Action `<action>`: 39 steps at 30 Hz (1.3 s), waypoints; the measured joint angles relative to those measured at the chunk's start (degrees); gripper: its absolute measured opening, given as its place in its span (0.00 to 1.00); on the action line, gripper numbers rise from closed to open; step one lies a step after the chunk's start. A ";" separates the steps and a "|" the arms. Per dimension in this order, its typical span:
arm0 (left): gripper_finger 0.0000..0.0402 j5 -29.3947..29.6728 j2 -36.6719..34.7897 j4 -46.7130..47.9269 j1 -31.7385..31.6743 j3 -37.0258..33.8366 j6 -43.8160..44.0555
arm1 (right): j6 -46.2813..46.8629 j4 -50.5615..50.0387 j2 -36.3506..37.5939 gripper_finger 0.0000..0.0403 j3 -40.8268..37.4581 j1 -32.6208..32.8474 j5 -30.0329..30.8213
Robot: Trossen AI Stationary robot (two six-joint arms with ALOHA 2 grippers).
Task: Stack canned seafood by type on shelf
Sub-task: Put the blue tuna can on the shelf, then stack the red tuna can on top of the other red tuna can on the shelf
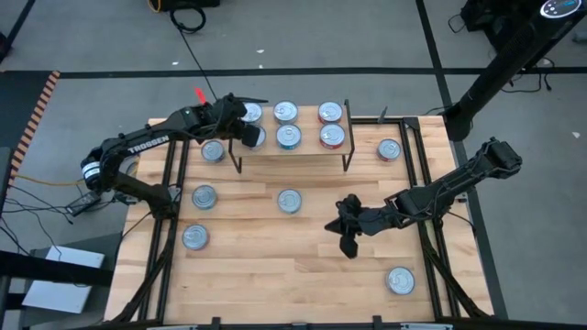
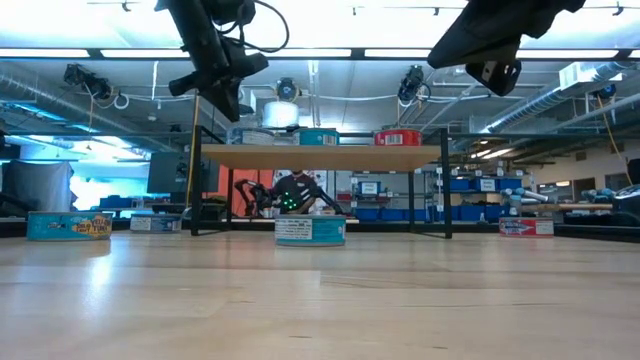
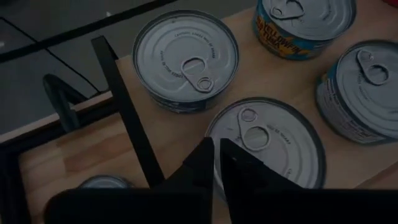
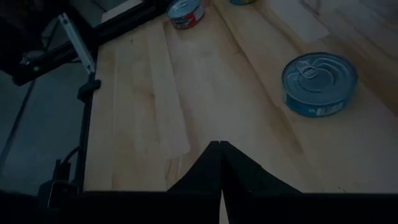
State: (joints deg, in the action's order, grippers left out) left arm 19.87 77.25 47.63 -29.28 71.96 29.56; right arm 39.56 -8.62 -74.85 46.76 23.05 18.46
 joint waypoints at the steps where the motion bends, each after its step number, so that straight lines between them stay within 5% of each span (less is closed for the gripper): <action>1: 0.09 0.01 0.00 -0.06 0.00 0.00 -1.05 | 0.53 0.01 0.00 0.03 0.00 -0.04 0.54; 11: 0.21 -9.35 -0.49 -2.16 1.62 0.00 -11.17 | 4.78 -0.01 0.00 0.03 0.00 -0.07 6.41; 20: 0.02 -11.54 -0.48 -1.25 5.79 0.02 -20.60 | 14.46 -0.05 0.00 0.01 0.00 -1.22 9.13; 39: 0.01 -19.14 -0.47 -7.71 8.06 0.02 -25.18 | 18.32 -0.37 0.00 0.01 0.00 -9.82 10.84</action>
State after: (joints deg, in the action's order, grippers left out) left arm 0.73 76.79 39.92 -21.22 71.99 4.38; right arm 57.88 -8.99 -74.85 46.76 13.23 29.31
